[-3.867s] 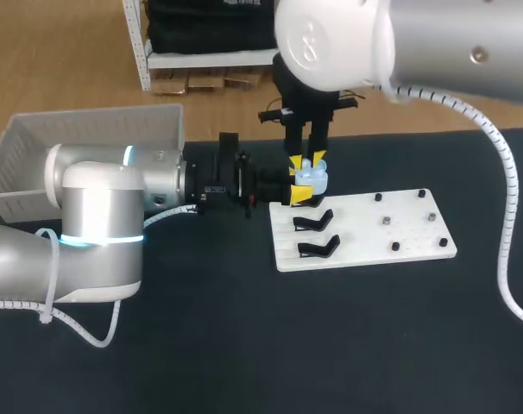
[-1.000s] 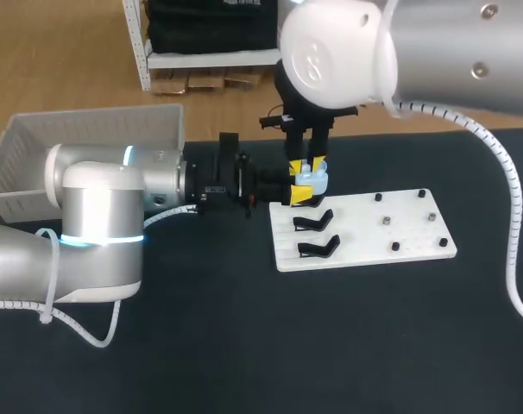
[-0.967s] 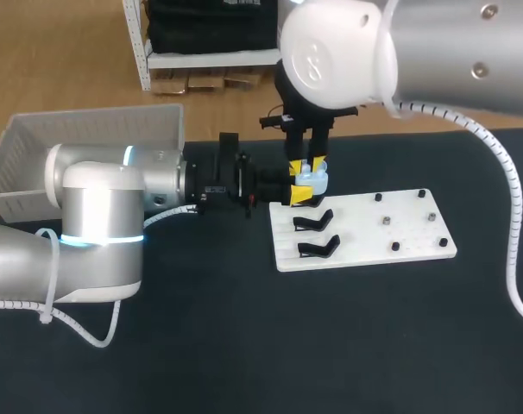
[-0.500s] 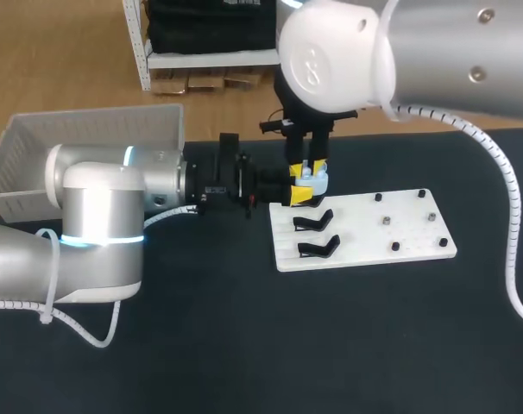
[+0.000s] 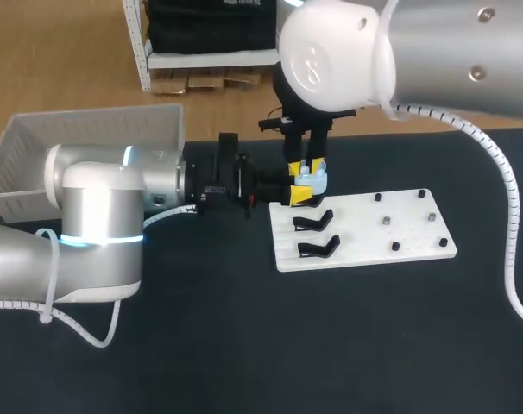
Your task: Pick up each earbud case from the left stands, insert the matching earbuds, close the lid, and place the case in the box.
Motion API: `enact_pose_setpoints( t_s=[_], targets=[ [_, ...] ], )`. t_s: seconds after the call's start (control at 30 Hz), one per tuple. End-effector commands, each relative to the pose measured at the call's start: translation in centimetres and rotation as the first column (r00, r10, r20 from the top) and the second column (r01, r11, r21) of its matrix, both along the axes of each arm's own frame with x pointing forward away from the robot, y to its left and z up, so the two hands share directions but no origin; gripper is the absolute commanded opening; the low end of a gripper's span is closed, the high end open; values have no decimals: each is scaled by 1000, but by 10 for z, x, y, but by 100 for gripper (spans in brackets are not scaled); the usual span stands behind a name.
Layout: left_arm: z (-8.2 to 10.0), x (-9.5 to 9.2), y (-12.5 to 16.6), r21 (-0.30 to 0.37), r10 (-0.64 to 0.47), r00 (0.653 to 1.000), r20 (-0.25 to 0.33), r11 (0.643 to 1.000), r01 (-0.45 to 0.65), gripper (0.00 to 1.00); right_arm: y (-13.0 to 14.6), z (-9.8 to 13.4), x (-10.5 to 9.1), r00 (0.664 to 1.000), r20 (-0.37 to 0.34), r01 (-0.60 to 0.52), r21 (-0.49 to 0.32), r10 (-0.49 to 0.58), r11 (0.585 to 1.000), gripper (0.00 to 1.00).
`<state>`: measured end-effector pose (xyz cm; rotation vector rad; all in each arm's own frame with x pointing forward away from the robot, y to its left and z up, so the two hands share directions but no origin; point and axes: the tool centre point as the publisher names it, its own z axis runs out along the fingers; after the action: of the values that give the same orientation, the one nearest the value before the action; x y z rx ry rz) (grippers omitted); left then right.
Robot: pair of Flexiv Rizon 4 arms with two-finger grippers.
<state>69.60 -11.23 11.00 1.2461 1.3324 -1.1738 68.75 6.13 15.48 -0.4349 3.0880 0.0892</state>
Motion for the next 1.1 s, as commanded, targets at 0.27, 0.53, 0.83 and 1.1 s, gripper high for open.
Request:
enact_pose_setpoints(
  t_s=[0.27,0.53,0.83,1.1],
  targets=[
    [0,1,0,-2,-1,1000,0,1000,1,0,3,0,2,1000,-2,-4,-1,4,1000,37],
    [0,1,0,-2,-1,1000,0,1000,1,0,6,2,3,1000,8,4,12,-4,1000,44],
    [0,1,0,-2,-1,1000,0,1000,1,0,-2,21,8,996,57,67,36,-69,997,51],
    [0,1,0,-2,-1,1000,0,1000,1,0,-26,14,44,967,38,249,31,-250,968,100]
  ],
)
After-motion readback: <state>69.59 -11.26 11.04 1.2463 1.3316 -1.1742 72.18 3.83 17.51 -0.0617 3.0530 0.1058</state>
